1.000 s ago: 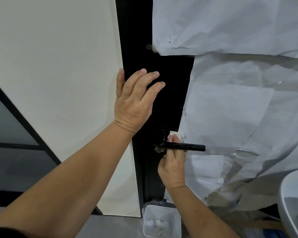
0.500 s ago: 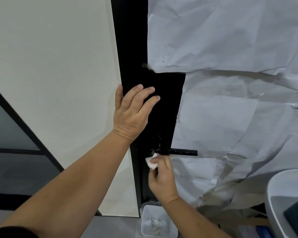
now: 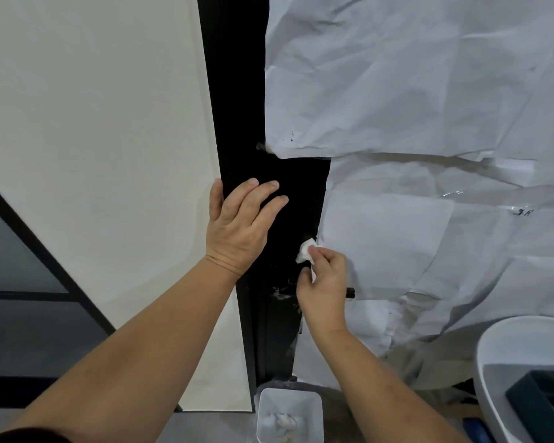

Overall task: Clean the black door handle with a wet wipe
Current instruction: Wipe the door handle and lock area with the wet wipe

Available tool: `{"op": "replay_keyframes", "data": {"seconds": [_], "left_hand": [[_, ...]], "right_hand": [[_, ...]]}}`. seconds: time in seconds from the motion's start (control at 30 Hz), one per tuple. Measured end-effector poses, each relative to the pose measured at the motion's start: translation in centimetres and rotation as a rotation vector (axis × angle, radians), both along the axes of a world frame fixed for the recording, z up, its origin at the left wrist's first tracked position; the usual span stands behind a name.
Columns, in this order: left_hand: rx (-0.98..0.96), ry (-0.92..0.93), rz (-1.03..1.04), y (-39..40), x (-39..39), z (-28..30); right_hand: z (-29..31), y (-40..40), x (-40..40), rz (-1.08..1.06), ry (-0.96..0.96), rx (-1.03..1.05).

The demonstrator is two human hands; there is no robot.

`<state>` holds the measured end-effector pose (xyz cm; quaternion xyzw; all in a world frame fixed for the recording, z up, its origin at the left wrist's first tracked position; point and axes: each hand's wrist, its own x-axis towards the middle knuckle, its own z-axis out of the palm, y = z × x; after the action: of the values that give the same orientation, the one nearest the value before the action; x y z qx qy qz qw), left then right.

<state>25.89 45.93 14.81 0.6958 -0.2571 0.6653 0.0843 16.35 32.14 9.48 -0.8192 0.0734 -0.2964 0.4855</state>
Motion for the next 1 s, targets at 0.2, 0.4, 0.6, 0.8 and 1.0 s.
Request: {"op": "replay_keyframes", "data": {"seconds": [0.2,0.4,0.6,0.8,1.0], "left_hand": [[0.004,-0.013,-0.004,0.1,0.2,-0.1],[0.009,-0.021,-0.011,0.1,0.3,-0.3],[0.008,-0.027,-0.011,0.1,0.5,-0.4],[0.005,-0.012,-0.015,0.1,0.4,-0.3],[0.002,-0.019,-0.022,0.0,0.4,-0.4]], "right_hand": [[-1.0,1.7,0.6,0.069,0.026,-0.219],[-0.5,0.8,0.8,0.066,-0.017,-0.211],[-0.9,1.1,2.2,0.211,0.038,-0.681],[0.0,2.0,2.3,0.311,0.051,-0.994],[-0.5,0.4,1.9,0.158,0.097,-0.775]]}}
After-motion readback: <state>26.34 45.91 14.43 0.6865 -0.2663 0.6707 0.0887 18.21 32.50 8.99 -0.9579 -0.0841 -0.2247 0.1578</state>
